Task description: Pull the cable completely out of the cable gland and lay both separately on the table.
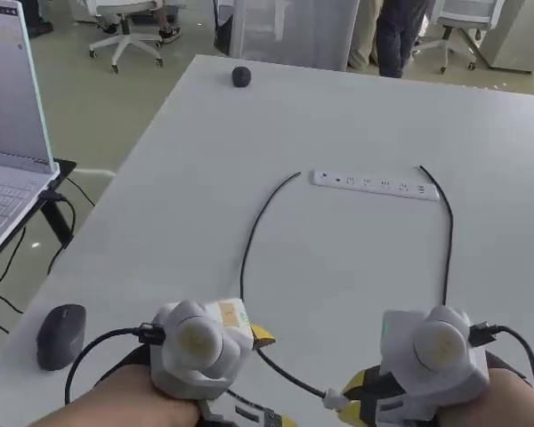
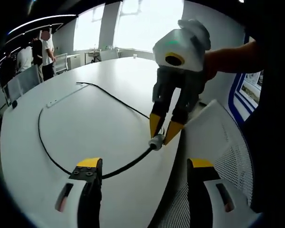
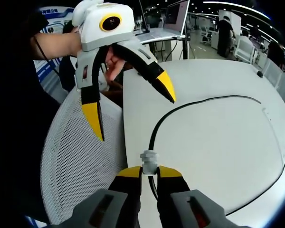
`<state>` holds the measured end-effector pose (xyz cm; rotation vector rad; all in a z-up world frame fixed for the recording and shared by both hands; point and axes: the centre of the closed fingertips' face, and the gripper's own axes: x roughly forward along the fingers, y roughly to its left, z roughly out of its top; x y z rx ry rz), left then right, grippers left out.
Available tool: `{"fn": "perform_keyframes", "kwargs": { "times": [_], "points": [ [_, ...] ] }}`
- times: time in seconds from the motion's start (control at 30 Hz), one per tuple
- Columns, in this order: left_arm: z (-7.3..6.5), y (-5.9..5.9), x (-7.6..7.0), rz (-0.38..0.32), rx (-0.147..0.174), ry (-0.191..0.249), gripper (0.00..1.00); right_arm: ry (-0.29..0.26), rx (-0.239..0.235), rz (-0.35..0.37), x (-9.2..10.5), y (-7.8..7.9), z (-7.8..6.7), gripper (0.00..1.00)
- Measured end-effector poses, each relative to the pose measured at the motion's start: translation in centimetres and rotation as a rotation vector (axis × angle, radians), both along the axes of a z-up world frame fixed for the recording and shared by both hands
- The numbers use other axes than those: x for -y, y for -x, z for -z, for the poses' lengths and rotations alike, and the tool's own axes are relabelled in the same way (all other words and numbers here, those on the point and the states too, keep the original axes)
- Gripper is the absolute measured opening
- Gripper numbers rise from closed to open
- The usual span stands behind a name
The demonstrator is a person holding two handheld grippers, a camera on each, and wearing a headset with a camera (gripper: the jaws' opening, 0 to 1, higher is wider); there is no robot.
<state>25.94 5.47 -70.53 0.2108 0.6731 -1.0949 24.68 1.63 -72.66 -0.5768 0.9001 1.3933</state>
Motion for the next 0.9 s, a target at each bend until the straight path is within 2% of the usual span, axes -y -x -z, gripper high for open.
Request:
{"fn": "perform_keyframes", "kwargs": {
  "times": [0.1,0.2,0.33,0.4,0.43,0.47,0.57,0.63,0.7,0.73,0.8,0.9],
  "points": [
    [-0.5,-0.4,0.8,-0.005,-0.008,0.039,0.73,-0.004,0.01,-0.01,0.2,0.0,-0.5,0.06],
    [-1.0,-0.7,1.7,-0.012,-0.033,0.092,0.68,-0.016,0.03,-0.025,0.4,-0.1,-1.2,0.06],
    [-1.0,-0.6,2.3,0.0,-0.061,0.117,0.62,-0.031,0.056,-0.042,0.5,0.0,-2.0,0.06],
    [-1.4,-0.7,2.9,-0.031,-0.113,0.182,0.59,-0.036,0.064,-0.051,0.6,0.1,-2.3,0.06],
    [-1.7,-0.8,3.2,-0.042,-0.13,0.215,0.57,-0.038,0.074,-0.057,0.7,0.1,-2.4,0.06],
    [-1.8,-0.7,3.3,-0.038,-0.139,0.227,0.54,-0.039,0.079,-0.059,0.8,0.1,-2.4,0.06],
    [-1.4,-0.4,3.9,-0.02,-0.164,0.223,0.45,-0.046,0.093,-0.067,0.9,0.1,-2.8,0.06],
    [-1.1,-0.2,4.2,-0.006,-0.17,0.226,0.42,-0.046,0.102,-0.078,0.9,0.1,-2.9,0.06],
    [-1.1,0.0,4.7,0.003,-0.202,0.25,0.4,-0.038,0.11,-0.099,1.0,0.3,-2.8,0.06],
    [-1.1,0.1,4.9,0.0,-0.232,0.263,0.39,-0.035,0.117,-0.101,1.0,0.3,-2.9,0.06],
    [-1.5,0.0,5.1,-0.001,-0.231,0.286,0.37,-0.043,0.117,-0.106,0.9,0.4,-3.1,0.06],
    [-1.6,0.0,5.2,0.007,-0.253,0.302,0.27,-0.045,0.122,-0.119,0.9,0.6,-3.1,0.06]
  ]
}}
